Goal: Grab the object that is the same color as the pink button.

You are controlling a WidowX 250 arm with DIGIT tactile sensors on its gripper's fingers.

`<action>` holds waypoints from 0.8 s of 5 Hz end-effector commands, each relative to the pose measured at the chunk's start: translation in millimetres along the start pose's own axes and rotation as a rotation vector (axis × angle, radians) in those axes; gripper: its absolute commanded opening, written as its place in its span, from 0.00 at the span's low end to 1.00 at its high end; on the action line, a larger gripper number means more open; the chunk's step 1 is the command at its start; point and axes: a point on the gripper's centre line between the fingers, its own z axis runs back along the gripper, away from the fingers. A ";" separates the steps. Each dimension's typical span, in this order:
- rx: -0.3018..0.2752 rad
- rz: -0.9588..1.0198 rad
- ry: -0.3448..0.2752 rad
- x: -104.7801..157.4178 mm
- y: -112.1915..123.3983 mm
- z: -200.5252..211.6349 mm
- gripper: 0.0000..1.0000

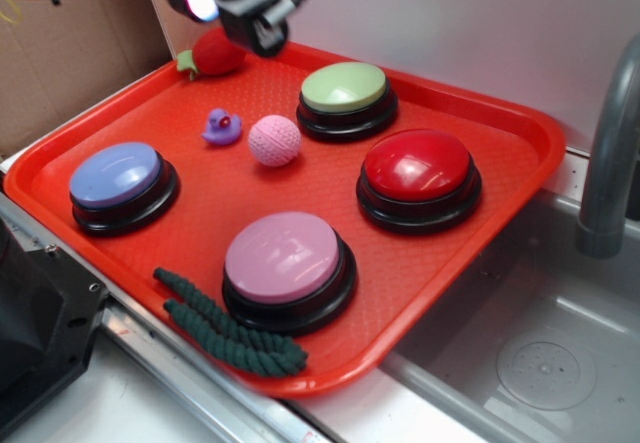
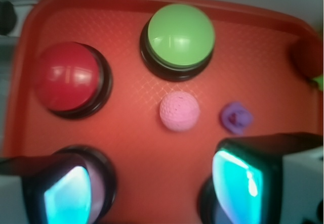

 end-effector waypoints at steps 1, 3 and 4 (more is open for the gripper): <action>0.016 -0.026 0.054 12.6 47.7 -84.0 1.00; -0.058 -0.040 0.079 7.7 41.1 -119.5 0.00; -0.061 -0.035 0.065 1.3 31.0 -105.0 0.00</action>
